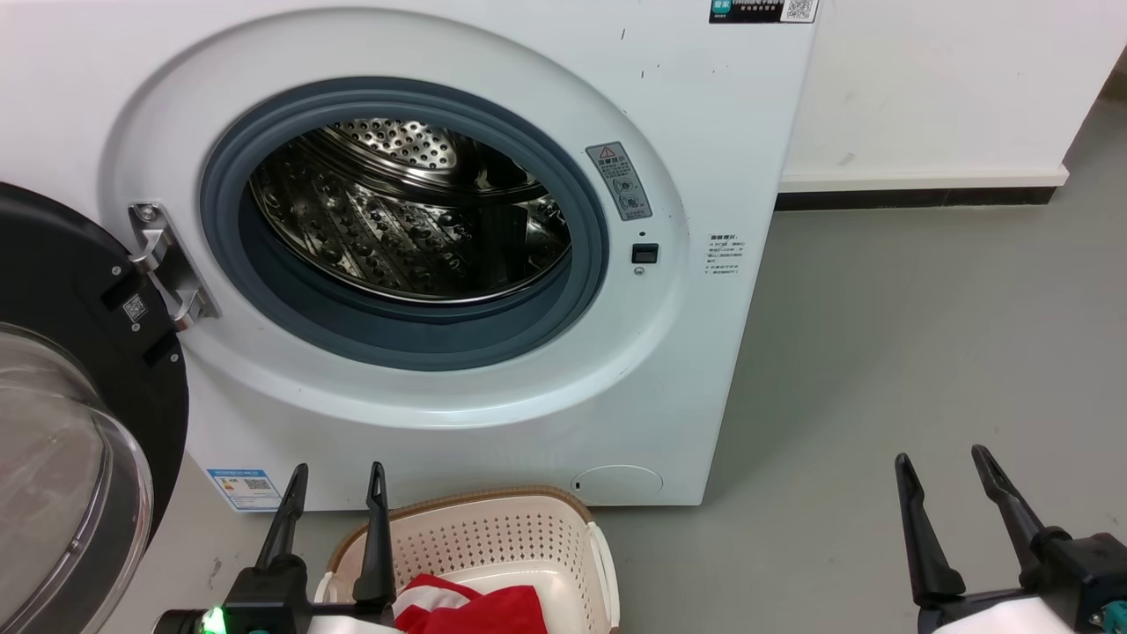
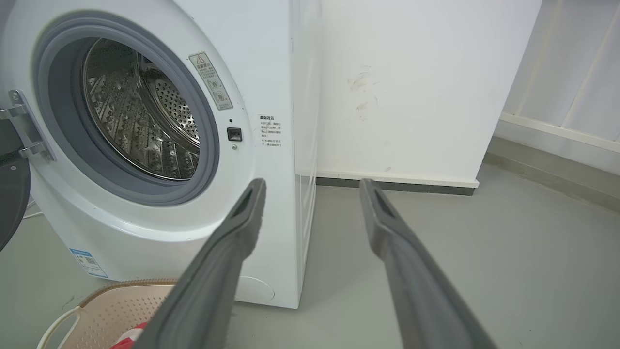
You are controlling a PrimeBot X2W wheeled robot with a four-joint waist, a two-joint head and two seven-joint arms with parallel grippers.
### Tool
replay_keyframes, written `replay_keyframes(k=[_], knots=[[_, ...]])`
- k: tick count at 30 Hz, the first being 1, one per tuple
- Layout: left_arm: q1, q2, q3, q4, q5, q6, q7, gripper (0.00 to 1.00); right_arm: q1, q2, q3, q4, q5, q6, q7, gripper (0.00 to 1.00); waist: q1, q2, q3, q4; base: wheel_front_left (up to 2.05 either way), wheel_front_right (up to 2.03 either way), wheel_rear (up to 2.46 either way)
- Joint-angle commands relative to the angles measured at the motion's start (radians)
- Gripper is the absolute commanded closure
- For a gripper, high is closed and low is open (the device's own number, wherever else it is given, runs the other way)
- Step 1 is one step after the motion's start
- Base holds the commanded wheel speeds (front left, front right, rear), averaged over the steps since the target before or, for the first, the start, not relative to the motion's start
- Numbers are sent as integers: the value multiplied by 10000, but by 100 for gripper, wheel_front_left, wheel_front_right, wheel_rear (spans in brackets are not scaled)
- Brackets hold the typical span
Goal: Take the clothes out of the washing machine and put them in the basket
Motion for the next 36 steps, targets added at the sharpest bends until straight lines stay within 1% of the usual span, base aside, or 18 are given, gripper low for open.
replay_keyframes(k=[1, 24, 25, 28, 36], knots=[[59, -28, -7, 31, -83, 57, 36, 0, 151, 3, -9, -55, -9, -3, 27, 0, 1, 0, -30, 5, 0, 0, 0], [-149, 133, -91, 420, -233, 168, 116, 0, 206, 3, 23, -15, 154, -3, 87, 0, 1, 0, -151, -93, 0, 0, 0], [-69, 94, -100, 412, -240, 165, 100, 100, 113, 0, 23, -12, 113, 0, 105, 100, 1, 0, -152, -94, 0, 0, 0], [39, 65, -121, 677, -273, 163, 102, 100, 142, 8, 45, 245, 124, 0, 132, 100, 1, 0, -152, -95, 0, 0, 0], [-242, 30, 105, 890, -1937, -68, 490, 100, -158, -106, 107, 650, 1957, 0, 130, 100, 1, 0, -118, -91, 0, 0, 0]])
